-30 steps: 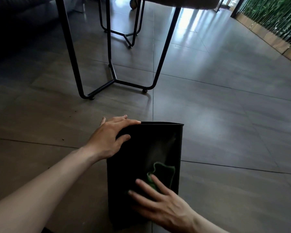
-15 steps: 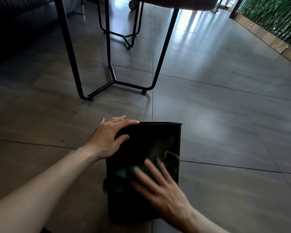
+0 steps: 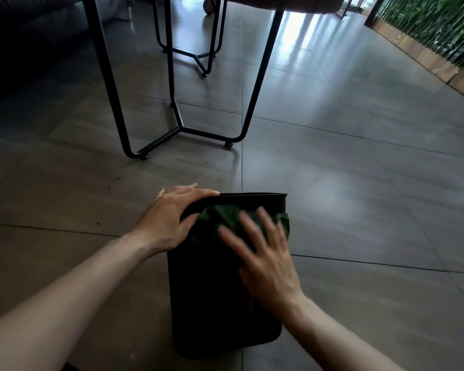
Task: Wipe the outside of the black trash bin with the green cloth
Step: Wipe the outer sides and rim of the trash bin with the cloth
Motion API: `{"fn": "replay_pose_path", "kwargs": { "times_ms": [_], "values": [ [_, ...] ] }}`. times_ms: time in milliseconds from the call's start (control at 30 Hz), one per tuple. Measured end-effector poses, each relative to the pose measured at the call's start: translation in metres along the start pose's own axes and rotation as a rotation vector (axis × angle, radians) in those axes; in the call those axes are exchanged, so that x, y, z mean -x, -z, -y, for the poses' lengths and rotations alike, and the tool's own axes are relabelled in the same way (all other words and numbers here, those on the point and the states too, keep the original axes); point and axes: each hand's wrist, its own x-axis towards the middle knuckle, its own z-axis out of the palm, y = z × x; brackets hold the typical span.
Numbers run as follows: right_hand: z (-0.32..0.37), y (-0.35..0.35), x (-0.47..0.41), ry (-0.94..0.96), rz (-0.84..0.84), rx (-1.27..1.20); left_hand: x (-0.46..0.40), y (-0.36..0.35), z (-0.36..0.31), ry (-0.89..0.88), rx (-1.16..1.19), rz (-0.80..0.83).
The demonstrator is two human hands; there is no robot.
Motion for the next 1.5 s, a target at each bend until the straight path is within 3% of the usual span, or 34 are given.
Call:
{"fn": "replay_pose_path", "kwargs": {
  "times_ms": [133, 233, 300, 467, 533, 600, 733, 833, 900, 1033, 1100, 1167, 1300, 1367, 1433, 1500],
  "values": [
    [0.012, -0.032, 0.082, 0.568, 0.18, 0.257, 0.001, 0.001, -0.002, 0.003, 0.005, 0.003],
    [-0.002, -0.028, 0.099, 0.729, 0.274, 0.339, 0.001, 0.0, -0.004, -0.017, 0.023, 0.015],
    [-0.017, -0.02, 0.079, 0.64, 0.172, 0.247, 0.0, 0.0, -0.004, -0.018, 0.02, 0.012],
    [-0.026, 0.012, -0.005, -0.098, -0.026, -0.098, -0.002, -0.001, -0.003, -0.009, 0.008, 0.007],
    [-0.018, 0.013, -0.017, -0.178, -0.026, -0.12, -0.002, -0.001, -0.002, -0.007, 0.011, 0.005],
    [-0.007, 0.003, -0.004, -0.038, -0.022, -0.031, -0.002, -0.001, -0.001, -0.009, 0.005, 0.002],
    [0.007, -0.031, 0.079, 0.511, 0.152, 0.22, -0.001, -0.001, -0.001, -0.007, 0.01, 0.005],
    [-0.009, -0.028, 0.098, 0.69, 0.229, 0.333, -0.001, -0.001, -0.002, -0.021, 0.019, 0.013],
    [-0.024, -0.017, 0.077, 0.584, 0.164, 0.264, -0.002, -0.002, -0.001, -0.019, 0.019, 0.008],
    [-0.029, 0.01, 0.008, -0.067, 0.007, -0.026, -0.004, -0.003, -0.001, -0.022, 0.014, -0.004],
    [-0.018, 0.014, -0.011, -0.195, -0.01, -0.043, -0.004, -0.003, -0.002, -0.026, 0.01, -0.001],
    [-0.006, 0.008, -0.007, -0.078, 0.015, 0.037, -0.004, -0.004, -0.001, -0.023, 0.013, -0.003],
    [0.009, -0.024, 0.066, 0.512, 0.184, 0.236, -0.003, -0.005, -0.003, -0.017, 0.024, 0.0],
    [0.003, -0.024, 0.09, 0.707, 0.27, 0.326, -0.003, -0.004, -0.003, -0.021, 0.02, 0.005],
    [-0.012, -0.017, 0.082, 0.689, 0.213, 0.306, -0.004, -0.003, -0.003, -0.023, 0.023, 0.004],
    [-0.026, -0.006, 0.053, 0.4, 0.096, 0.178, -0.003, -0.004, -0.001, -0.021, 0.025, 0.002]
  ]
}}
